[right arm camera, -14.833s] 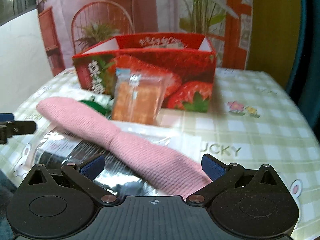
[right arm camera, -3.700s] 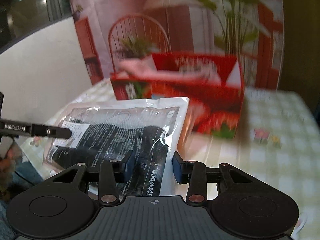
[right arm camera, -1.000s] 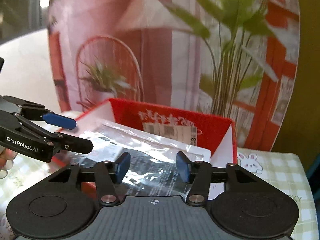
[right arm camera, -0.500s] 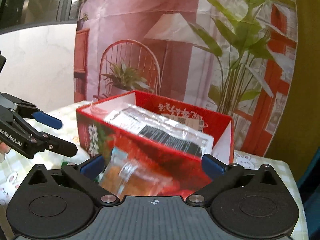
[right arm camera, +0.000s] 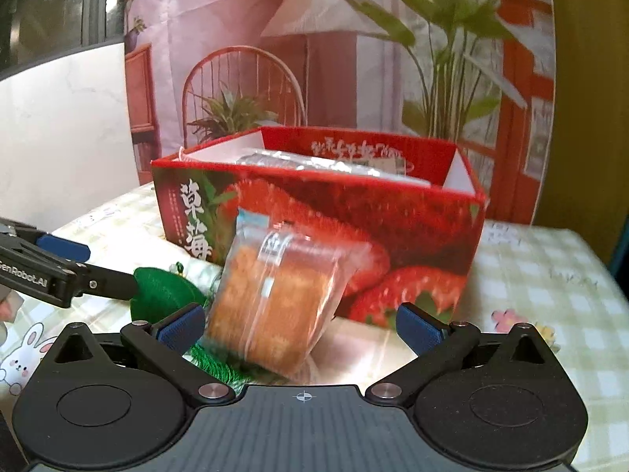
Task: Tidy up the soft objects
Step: 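Close the right tool on the wrapped bread pastry while the left tool grasps it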
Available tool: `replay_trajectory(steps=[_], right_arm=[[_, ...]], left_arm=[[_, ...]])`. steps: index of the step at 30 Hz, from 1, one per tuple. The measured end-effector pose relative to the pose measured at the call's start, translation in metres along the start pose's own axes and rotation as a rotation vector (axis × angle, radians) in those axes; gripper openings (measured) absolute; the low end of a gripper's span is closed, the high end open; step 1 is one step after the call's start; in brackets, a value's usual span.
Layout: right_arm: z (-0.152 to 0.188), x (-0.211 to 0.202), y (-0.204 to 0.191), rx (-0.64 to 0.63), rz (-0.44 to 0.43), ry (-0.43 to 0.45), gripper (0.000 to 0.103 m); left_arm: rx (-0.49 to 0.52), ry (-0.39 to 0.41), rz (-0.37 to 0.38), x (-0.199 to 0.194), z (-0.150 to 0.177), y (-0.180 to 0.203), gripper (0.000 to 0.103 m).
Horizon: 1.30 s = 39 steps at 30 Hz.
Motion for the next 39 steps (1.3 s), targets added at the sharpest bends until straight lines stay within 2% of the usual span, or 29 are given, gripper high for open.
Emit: replay_trajectory(steps=[5,7,9,12,19,26,30,33,36,39], right_arm=[[0.003,0.005,0.004,0.023,-0.002,0.054,0.102],[0.002,0.009,0.005,0.009,0.002,0.045,0.102],[0.003,0.015,0.004,-0.016,0.006,0.029,0.102],[0.006,0.021,0.003,-0.052,0.060,0.022,0.103],[0.013,0.023,-0.003,-0.089,0.033,0.055,0.103],[0.017,0.025,-0.008,-0.096,-0.005,0.035,0.102],[0.016,0.027,-0.003,-0.065,-0.022,0.025,0.100],[0.016,0.026,0.001,-0.039,-0.037,0.022,0.094],[0.016,0.026,0.005,-0.008,-0.055,0.020,0.087],[0.016,0.026,0.010,0.020,-0.072,0.017,0.080]], left_arm=[[-0.075,0.004,0.016,0.001,0.004,-0.002,0.103],[-0.088,0.009,0.029,0.003,0.003,-0.001,0.103],[-0.074,0.010,0.023,0.004,0.002,0.002,0.103],[-0.042,0.006,0.021,0.005,-0.001,0.007,0.103],[-0.055,0.019,0.033,0.004,-0.011,0.011,0.103],[-0.032,0.018,0.073,0.011,-0.025,0.031,0.100],[-0.008,-0.016,0.128,0.024,-0.030,0.049,0.090],[-0.012,-0.037,0.180,0.037,-0.034,0.063,0.082],[-0.046,-0.054,0.226,0.051,-0.035,0.070,0.078],[-0.083,-0.084,0.250,0.066,-0.034,0.073,0.066]])
Point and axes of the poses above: each gripper's, at about its wrist camera, not at the fingertips, and x roughly the way its jaws point, y to its right, z to its underside, the point moved 8 cm from there along x, roughly the way its jaws point, and after that the axes turned 4 degrees about z, right-handed, at the moved point
